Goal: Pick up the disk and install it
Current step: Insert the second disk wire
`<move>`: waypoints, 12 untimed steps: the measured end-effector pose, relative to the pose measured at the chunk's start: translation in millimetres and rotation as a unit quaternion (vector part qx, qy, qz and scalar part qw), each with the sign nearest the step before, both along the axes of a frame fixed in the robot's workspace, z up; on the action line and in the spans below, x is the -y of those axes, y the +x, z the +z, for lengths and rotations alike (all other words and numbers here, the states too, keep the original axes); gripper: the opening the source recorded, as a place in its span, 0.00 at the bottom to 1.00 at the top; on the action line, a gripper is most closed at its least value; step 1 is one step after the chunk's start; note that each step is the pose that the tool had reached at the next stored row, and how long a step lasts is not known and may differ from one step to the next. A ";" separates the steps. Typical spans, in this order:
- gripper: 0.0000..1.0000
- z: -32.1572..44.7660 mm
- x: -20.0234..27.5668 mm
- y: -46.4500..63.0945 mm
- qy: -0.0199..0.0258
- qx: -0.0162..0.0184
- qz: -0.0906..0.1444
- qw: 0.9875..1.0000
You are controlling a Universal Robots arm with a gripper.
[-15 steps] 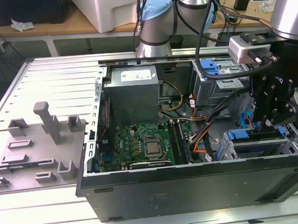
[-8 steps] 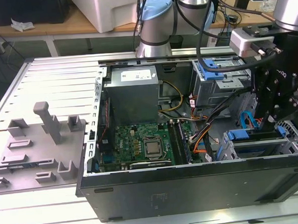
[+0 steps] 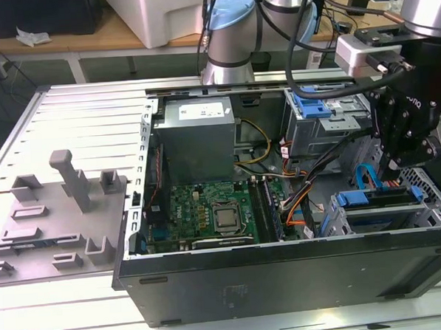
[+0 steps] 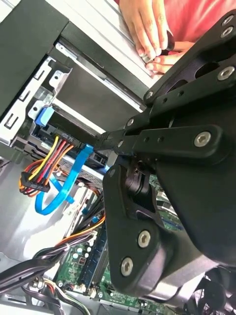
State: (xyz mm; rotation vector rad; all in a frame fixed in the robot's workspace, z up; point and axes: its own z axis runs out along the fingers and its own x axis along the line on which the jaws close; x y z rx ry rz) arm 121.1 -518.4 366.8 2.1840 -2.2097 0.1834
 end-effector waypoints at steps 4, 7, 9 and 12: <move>0.11 1.1 0.4 -1.8 0.000 0.001 0.000 1.000; 0.11 1.1 0.4 -2.0 0.000 0.001 0.000 1.000; 0.11 1.1 0.4 -2.1 0.000 0.001 0.000 1.000; 0.11 1.1 0.4 -2.2 0.000 0.001 0.000 1.000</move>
